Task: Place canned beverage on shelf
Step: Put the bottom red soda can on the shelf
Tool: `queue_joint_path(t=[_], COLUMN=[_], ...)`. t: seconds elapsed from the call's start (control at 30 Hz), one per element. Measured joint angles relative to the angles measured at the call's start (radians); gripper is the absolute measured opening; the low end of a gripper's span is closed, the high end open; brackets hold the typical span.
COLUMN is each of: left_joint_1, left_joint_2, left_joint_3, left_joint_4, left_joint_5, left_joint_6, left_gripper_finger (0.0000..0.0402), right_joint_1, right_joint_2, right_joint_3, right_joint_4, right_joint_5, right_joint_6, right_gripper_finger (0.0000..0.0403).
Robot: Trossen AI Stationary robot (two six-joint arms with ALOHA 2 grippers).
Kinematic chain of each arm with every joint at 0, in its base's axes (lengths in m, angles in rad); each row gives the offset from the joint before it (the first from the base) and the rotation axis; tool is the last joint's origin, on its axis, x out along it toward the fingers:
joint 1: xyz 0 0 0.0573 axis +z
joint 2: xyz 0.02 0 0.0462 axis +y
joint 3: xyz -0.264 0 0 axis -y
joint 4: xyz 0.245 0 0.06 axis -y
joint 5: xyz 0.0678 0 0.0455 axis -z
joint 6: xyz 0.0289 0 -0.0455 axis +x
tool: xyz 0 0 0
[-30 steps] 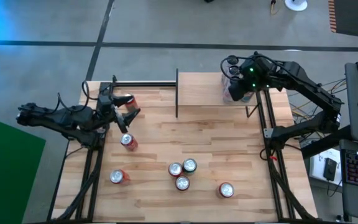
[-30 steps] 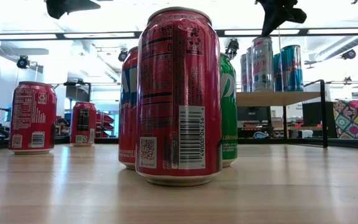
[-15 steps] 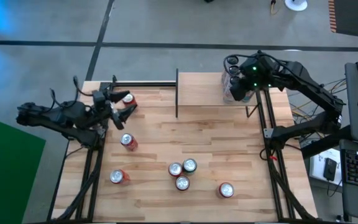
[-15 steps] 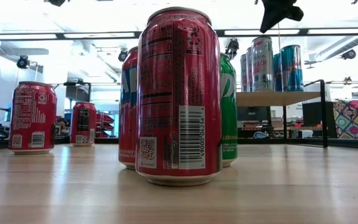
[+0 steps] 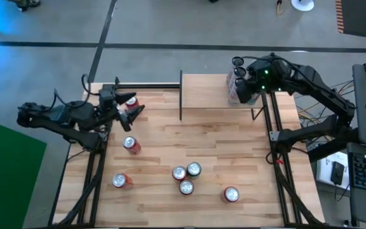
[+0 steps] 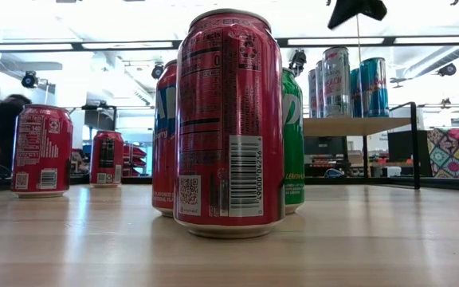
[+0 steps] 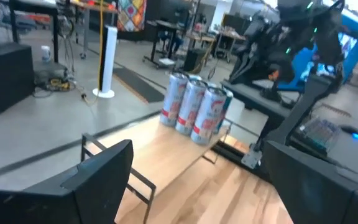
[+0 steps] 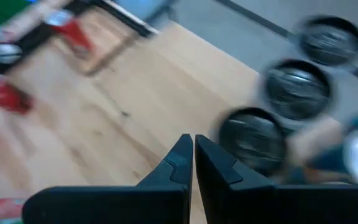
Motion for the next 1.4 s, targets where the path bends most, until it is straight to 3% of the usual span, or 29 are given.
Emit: queue_joint_path(t=[0.27,0.47,0.63,0.83,1.0,1.23,1.4], left_joint_1=[-0.023,-0.055,-0.079,-0.106,-0.106,-0.107,-0.114], left_joint_2=[0.104,0.145,0.198,0.372,0.552,0.752,0.843], left_joint_3=[0.003,0.015,0.013,0.026,0.173,0.494,0.648], left_joint_4=[-0.002,-0.065,-0.107,0.062,-0.001,-0.418,-0.496], left_joint_5=[0.032,0.038,0.145,0.273,0.36,0.372,0.388], left_joint_6=[-0.095,-0.263,-0.367,-0.332,-0.321,-0.351,-0.29], left_gripper_finger=[0.0301,0.0274,0.0269,0.0268,0.0277,0.031,0.0315], right_joint_1=[0.268,0.44,0.544,0.672,0.737,0.8,0.852], right_joint_2=[-0.004,-0.003,-0.012,-0.008,-0.019,-0.02,-0.015], right_joint_3=[-0.023,-0.047,-0.107,-0.221,-0.249,-0.255,-0.338], right_joint_4=[0.214,0.263,0.269,0.352,0.364,0.374,0.412], right_joint_5=[0.012,0.108,0.076,0.067,0.125,0.174,0.194], right_joint_6=[0.028,0.052,0.111,0.183,0.259,0.282,0.328], right_gripper_finger=[0.0009,0.0009,0.0011,0.0046,0.0086,0.0161,0.0235])
